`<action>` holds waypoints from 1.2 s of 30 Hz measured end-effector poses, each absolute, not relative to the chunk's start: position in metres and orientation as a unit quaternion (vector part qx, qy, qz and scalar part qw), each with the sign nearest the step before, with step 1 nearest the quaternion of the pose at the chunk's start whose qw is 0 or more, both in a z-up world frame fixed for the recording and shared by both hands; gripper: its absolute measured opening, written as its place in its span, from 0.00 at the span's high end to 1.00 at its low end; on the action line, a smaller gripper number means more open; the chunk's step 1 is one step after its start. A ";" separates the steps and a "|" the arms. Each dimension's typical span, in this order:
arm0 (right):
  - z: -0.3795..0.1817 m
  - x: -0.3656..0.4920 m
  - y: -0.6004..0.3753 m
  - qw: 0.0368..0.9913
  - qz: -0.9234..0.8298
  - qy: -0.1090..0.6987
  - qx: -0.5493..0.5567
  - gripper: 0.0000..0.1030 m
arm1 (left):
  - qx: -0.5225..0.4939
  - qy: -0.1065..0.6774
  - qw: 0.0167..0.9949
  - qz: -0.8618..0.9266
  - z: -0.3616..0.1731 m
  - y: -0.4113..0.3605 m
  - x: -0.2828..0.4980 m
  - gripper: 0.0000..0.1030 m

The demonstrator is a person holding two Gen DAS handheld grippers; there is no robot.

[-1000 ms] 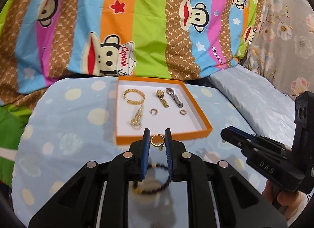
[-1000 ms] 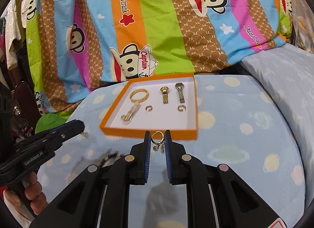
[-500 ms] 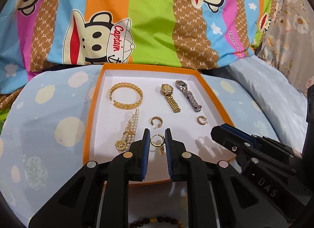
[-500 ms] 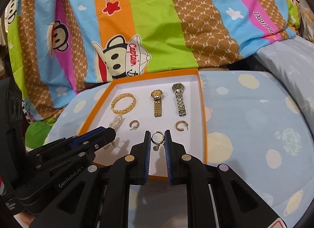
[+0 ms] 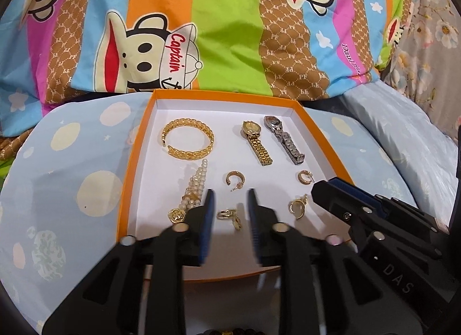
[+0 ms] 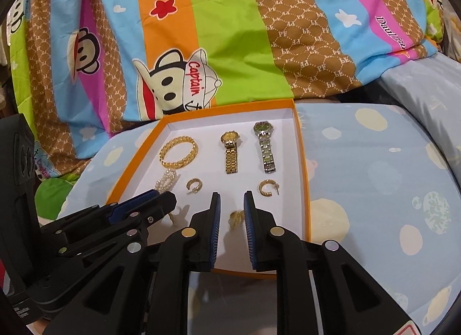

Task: Organize jewelry
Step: 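Carry the silver ring into the orange box and open the left tool while the right tool drops the earring, then grasp the silver diamond ring with the right tool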

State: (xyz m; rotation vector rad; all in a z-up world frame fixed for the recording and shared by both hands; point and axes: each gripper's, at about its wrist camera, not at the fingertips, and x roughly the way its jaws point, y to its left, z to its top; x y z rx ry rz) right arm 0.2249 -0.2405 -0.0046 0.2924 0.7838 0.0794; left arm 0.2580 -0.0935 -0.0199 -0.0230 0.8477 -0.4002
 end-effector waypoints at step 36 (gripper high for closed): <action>-0.018 0.054 -0.104 0.883 0.120 0.451 0.057 0.58 | -0.055 0.439 0.892 -0.097 -0.024 0.088 0.078 0.45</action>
